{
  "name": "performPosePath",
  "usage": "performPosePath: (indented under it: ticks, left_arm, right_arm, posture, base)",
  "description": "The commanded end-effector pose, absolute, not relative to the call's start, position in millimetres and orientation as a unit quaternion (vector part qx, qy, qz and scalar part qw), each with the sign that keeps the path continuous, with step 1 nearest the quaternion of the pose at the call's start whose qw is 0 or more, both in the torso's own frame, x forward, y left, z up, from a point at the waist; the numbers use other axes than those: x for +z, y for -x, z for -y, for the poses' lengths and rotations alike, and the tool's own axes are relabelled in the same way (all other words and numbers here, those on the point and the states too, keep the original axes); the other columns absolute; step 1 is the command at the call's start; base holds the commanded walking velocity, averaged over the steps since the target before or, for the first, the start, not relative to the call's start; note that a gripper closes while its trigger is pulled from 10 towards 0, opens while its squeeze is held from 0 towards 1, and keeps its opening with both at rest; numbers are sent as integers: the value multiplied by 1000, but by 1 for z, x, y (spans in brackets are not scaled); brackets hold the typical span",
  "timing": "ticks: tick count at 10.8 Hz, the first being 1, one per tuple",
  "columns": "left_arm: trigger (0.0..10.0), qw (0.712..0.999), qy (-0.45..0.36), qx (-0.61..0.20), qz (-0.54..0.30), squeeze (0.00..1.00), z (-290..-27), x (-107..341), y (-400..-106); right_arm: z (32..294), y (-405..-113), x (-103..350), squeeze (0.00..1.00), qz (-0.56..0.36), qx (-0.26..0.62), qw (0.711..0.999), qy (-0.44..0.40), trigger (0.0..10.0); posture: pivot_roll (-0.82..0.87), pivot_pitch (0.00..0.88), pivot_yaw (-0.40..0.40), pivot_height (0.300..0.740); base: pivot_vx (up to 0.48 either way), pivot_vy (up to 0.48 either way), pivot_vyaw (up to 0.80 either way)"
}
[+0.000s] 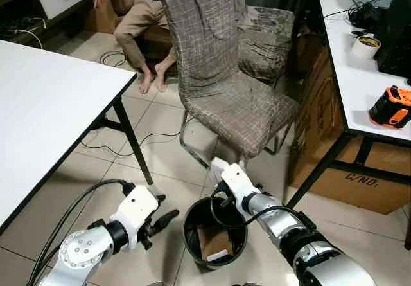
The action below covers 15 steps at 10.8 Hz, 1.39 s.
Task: Picking trash to rubbish bin
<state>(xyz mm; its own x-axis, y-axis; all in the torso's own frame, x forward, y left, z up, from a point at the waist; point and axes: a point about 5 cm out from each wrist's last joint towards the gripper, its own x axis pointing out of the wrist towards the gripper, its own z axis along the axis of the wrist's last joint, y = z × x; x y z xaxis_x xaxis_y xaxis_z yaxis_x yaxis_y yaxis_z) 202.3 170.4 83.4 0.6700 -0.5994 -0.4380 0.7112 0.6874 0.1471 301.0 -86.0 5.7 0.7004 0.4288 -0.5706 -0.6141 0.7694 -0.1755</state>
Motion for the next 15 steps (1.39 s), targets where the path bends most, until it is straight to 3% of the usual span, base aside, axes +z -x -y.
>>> performPosePath:
  ticks: [1,5,6,7,8,10,12,13,15]
  left_arm:
    - [10000,898,-157,-370,-180,0,-168,88,-201]
    - [10000,906,-147,-351,-186,0,-166,90,-206]
    - [10000,926,-114,-315,-175,0,-164,92,-211]
    - [10000,962,-34,-210,-170,0,-165,88,-224]
    - [10000,969,-34,-185,-161,0,-162,85,-229]
    - [10000,975,-54,-161,-145,0,-157,85,-236]
    - [10000,976,-66,-144,-147,0,-159,84,-241]
    - [10000,974,-76,-151,-150,0,-157,81,-240]
    - [10000,972,-76,-151,-161,0,-154,77,-237]
  right_arm:
    - [85,-303,8,1000,-255,292,906,170,10000]
    - [85,-307,11,1000,-248,287,910,168,10000]
    - [84,-308,13,1000,-236,279,916,163,10000]
    - [88,-313,21,863,-200,230,945,123,10000]
    - [96,-315,30,0,-157,189,965,85,10000]
    - [121,-298,43,0,-99,118,987,47,10000]
    - [144,-263,46,0,-110,73,990,47,10000]
    - [147,-245,43,0,-131,66,988,43,10000]
    - [146,-242,39,0,-151,52,986,57,10000]
  posture:
    - [94,88,-13,740]
    - [92,78,-4,740]
    - [85,70,0,740]
    - [70,57,1,740]
    - [57,50,-2,740]
    - [33,45,-8,740]
    - [11,44,-19,740]
    - [6,36,-21,740]
    - [-9,26,-13,740]
  base:
    - [0,0,0]
    - [0,0,0]
    - [0,0,0]
    - [0,0,0]
    - [0,0,0]
    - [0,0,0]
    - [0,0,0]
    - [0,0,0]
    - [0,0,0]
